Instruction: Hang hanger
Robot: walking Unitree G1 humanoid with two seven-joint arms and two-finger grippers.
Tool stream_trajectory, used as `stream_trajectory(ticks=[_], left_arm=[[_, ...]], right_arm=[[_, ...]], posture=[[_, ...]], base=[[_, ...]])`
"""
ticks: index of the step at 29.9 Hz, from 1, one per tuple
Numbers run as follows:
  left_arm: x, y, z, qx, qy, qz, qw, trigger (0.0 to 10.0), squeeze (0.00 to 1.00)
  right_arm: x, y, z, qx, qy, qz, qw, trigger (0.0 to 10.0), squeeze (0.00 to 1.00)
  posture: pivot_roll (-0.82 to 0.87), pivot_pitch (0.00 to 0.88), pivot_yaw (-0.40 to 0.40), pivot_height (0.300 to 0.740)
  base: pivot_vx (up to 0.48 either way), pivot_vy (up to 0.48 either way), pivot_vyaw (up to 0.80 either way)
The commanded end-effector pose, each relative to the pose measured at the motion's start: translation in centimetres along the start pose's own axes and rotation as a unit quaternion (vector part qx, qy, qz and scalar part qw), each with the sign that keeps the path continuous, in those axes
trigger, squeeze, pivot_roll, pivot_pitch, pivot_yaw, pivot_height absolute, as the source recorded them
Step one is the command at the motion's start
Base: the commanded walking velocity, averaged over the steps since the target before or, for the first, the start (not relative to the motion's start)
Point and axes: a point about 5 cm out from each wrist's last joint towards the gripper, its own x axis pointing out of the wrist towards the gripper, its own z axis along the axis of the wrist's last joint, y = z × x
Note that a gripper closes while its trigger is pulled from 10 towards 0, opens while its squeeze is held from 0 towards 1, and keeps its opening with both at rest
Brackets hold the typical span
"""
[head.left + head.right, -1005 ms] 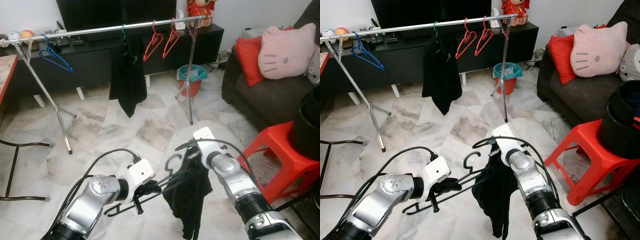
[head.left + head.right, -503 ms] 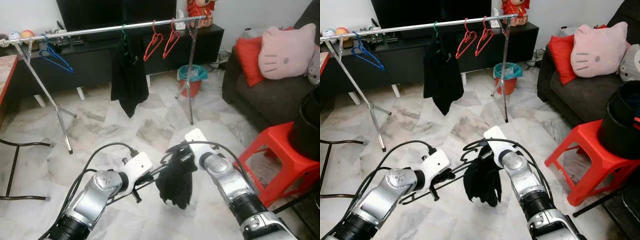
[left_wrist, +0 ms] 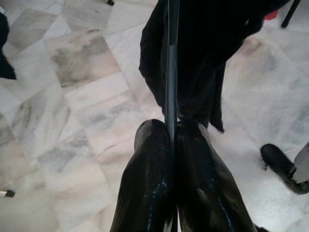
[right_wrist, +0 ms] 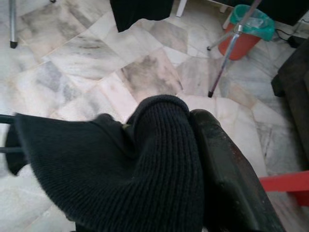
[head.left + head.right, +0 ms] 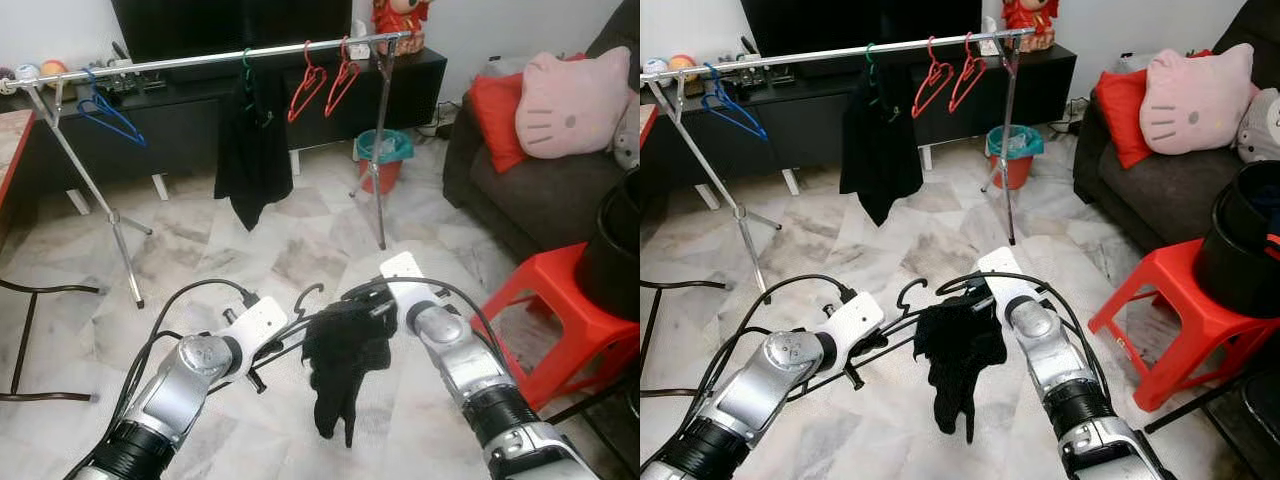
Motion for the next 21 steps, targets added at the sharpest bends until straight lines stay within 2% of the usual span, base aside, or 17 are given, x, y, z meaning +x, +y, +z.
stream_trajectory(ticks=[1, 4, 8, 12, 18, 21], left_arm=[[-0.3, -0.9, 1.6, 0.009, -0.053, -0.042, 0.998, 10.0, 0.0], [-0.3, -1.6, 1.8, 0.008, -0.064, -0.066, 0.996, 10.0, 0.0], [-0.9, -2.9, 1.4, 0.015, -0.059, -0.128, 0.99, 10.0, 0.0], [-1.3, -3.2, 0.9, 0.021, -0.05, -0.155, 0.986, 10.0, 0.0], [-1.4, -3.2, 1.0, 0.02, -0.057, -0.158, 0.986, 10.0, 0.0], [-1.0, -2.7, 1.3, 0.025, -0.057, -0.126, 0.99, 10.0, 0.0]], right_arm=[[0.1, 0.3, 1.2, -0.005, -0.022, 0.008, 1.0, 10.0, 0.0], [0.1, 0.4, 1.2, -0.006, -0.022, 0.008, 1.0, 10.0, 0.0], [0.1, 0.1, 1.0, -0.009, -0.019, 0.005, 1.0, 10.0, 0.0], [0.1, -0.3, 0.9, -0.011, -0.017, 0.001, 1.0, 10.0, 0.0], [0.1, -0.4, 0.9, -0.012, -0.015, 0.001, 1.0, 10.0, 0.0], [0.0, -0.1, 1.0, -0.011, -0.017, 0.005, 1.0, 10.0, 0.0]], posture=[[0.05, 0.0, -0.021, 0.74], [0.05, 0.0, -0.022, 0.74], [0.05, 0.0, -0.023, 0.74], [0.05, 0.0, -0.024, 0.74], [0.05, 0.0, -0.024, 0.74], [0.05, 0.0, -0.024, 0.74]], base=[[0.0, 0.0, 0.0], [0.0, 0.0, 0.0], [0.0, 0.0, 0.0], [0.0, 0.0, 0.0], [0.0, 0.0, 0.0], [0.0, 0.0, 0.0]])
